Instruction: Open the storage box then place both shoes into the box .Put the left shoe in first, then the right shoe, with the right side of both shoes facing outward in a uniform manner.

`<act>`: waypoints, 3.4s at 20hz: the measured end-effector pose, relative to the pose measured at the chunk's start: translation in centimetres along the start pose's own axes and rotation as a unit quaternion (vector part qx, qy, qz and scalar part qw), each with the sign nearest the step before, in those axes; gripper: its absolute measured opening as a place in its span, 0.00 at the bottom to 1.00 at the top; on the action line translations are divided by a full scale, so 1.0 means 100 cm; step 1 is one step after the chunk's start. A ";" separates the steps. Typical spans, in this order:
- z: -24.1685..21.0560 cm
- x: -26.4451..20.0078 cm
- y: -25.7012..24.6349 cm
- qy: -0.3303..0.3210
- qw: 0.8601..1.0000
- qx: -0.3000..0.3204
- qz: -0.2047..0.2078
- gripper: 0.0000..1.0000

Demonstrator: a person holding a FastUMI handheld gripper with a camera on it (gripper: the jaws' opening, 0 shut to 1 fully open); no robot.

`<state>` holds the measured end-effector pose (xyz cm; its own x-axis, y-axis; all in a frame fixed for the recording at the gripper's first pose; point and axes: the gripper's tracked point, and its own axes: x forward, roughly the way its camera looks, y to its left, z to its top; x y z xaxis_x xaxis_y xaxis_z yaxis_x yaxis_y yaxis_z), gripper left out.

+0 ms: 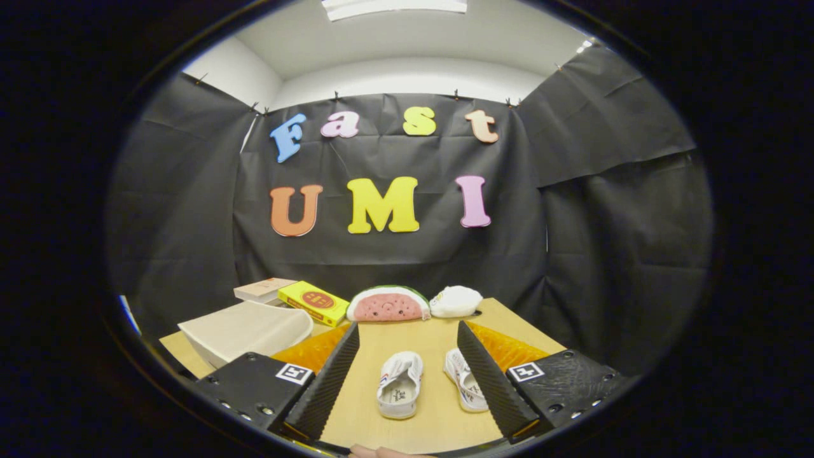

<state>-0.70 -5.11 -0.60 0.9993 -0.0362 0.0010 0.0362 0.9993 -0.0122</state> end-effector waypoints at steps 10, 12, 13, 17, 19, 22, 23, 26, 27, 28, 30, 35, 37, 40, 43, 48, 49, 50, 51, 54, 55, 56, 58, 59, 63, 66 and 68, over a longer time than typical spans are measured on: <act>-0.025 0.052 0.074 0.017 0.996 0.014 0.091 0.96; -0.036 0.065 0.098 0.037 0.991 0.033 0.126 0.96; -0.045 0.072 0.108 0.055 0.987 0.049 0.146 0.96; -0.080 0.099 0.146 0.139 0.955 0.130 0.226 0.94; -0.090 0.113 0.159 0.174 0.936 0.172 0.254 0.94; -0.107 0.133 0.185 0.221 0.907 0.215 0.289 0.93; -0.113 0.137 0.193 0.236 0.895 0.232 0.299 0.93; -0.121 0.143 0.212 0.271 0.856 0.288 0.333 0.93; -0.119 0.141 0.218 0.281 0.838 0.309 0.351 0.93; -0.118 0.141 0.221 0.288 0.822 0.330 0.363 0.93; -0.119 0.139 0.224 0.306 0.797 0.364 0.372 0.93; -0.119 0.135 0.232 0.343 0.759 0.396 0.386 0.72; -0.114 0.135 0.225 0.348 0.764 0.384 0.384 0.64; -0.096 0.128 0.223 0.349 0.766 0.376 0.388 0.42; -0.092 0.128 0.224 0.360 0.785 0.339 0.372 0.20; -0.087 0.133 0.227 0.377 0.806 0.293 0.349 0.09; -0.082 0.132 0.229 0.375 0.810 0.287 0.348 0.09; -0.074 0.131 0.229 0.369 0.814 0.285 0.346 0.09; -0.066 0.131 0.232 0.365 0.814 0.289 0.346 0.09; -0.044 0.130 0.241 0.350 0.821 0.290 0.346 0.09; -0.034 0.130 0.244 0.345 0.822 0.292 0.345 0.09; -0.025 0.129 0.249 0.341 0.822 0.297 0.345 0.09; -0.005 0.127 0.259 0.338 0.823 0.299 0.345 0.09; 0.005 0.128 0.264 0.333 0.826 0.298 0.345 0.09; 0.039 0.124 0.298 0.326 0.831 0.293 0.342 0.09; 0.058 0.119 0.332 0.326 0.834 0.288 0.341 0.09; 0.069 0.118 0.354 0.326 0.834 0.286 0.341 0.09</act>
<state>12.36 29.95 5.87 0.5825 0.7305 -0.3564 -0.3606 0.6252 0.6921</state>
